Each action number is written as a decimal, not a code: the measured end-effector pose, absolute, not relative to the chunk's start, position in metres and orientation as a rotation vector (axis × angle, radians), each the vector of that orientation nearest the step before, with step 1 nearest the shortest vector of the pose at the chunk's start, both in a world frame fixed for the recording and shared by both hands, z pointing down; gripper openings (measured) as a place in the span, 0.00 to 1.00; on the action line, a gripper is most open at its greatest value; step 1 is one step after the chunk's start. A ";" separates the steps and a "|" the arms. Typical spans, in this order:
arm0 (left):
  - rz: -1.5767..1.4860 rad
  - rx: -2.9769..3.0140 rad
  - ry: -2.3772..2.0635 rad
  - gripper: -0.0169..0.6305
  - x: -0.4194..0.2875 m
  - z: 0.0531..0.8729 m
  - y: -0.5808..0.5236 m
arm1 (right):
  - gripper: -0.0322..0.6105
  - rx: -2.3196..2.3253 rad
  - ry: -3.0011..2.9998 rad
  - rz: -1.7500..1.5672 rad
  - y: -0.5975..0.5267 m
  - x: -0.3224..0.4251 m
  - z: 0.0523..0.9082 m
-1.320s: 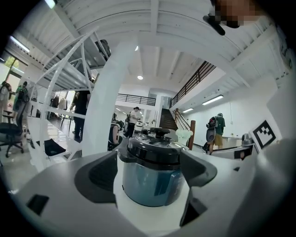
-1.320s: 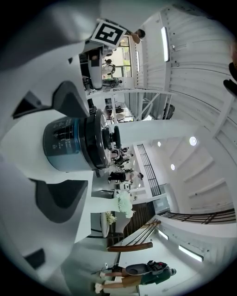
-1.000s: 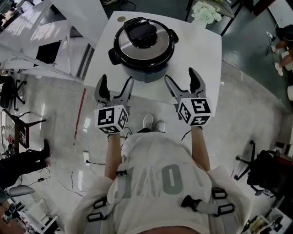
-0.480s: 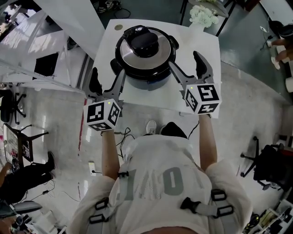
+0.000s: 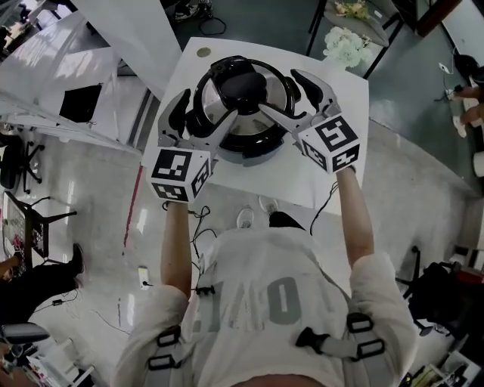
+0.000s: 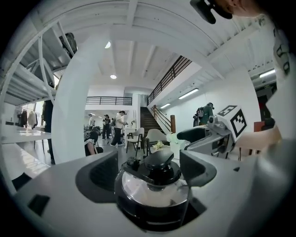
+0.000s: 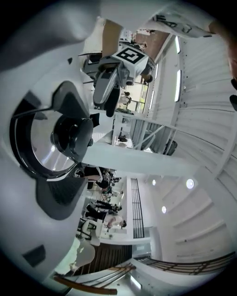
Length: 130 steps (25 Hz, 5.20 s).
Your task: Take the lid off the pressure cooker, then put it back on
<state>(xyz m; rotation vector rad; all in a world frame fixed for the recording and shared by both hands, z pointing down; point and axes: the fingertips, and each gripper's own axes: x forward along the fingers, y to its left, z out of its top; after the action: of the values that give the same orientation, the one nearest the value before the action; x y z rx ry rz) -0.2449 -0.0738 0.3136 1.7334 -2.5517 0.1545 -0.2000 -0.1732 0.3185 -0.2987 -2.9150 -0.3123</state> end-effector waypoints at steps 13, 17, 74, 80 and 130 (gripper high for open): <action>0.334 1.817 -2.405 0.65 -0.250 0.328 -0.125 | 0.64 -0.828 -2.727 -0.315 -0.168 -0.241 0.344; 0.356 1.900 -2.321 0.65 -0.251 0.336 -0.125 | 0.64 -0.945 -2.673 -0.338 -0.161 -0.244 0.348; 0.392 1.986 -2.096 0.42 -0.252 0.352 -0.121 | 0.47 -0.676 -2.635 -0.346 -0.147 -0.242 0.361; 0.416 1.998 -2.096 0.44 -0.251 0.350 -0.118 | 0.48 -0.512 -2.672 -0.286 -0.147 -0.236 0.361; 0.552 2.406 -1.500 0.38 -0.254 0.352 -0.113 | 0.42 -0.586 -2.555 -0.188 -0.137 -0.225 0.362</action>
<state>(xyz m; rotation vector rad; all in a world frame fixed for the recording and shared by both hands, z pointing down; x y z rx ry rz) -0.2543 -0.1127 0.3521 2.4059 -1.4998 0.5522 -0.2250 -0.1366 0.3621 -0.5860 -2.5550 -0.1880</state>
